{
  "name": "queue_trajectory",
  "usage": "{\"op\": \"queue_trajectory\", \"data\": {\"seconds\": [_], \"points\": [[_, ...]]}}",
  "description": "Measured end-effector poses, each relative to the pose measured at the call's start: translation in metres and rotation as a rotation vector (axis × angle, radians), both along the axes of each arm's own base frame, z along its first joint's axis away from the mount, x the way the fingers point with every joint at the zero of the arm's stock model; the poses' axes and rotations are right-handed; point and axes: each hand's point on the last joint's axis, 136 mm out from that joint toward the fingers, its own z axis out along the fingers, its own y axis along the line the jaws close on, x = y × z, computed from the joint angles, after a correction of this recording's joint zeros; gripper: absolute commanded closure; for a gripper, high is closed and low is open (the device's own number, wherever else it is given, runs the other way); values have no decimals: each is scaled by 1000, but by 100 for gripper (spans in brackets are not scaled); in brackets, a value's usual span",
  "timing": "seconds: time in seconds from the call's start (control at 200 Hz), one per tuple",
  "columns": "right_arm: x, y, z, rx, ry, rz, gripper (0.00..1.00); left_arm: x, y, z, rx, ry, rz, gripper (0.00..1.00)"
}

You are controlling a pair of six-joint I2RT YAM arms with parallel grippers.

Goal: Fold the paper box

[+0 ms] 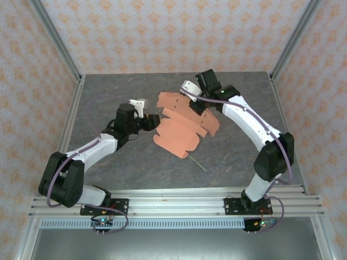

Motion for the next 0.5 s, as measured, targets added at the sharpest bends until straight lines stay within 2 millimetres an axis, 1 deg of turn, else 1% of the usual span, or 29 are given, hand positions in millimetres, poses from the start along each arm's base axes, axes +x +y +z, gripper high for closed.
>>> {"op": "queue_trajectory", "data": {"seconds": [0.11, 0.25, 0.5], "points": [[-10, 1, 8, 29, 44, 15, 100, -2, -4, 1, 39, -39, -60, 44], [-21, 3, 11, 53, 95, 30, 100, -1, -11, 6, 67, -76, -125, 44], [-30, 6, 14, 78, 141, 33, 100, -2, -21, 2, 96, -80, -205, 43]]}}
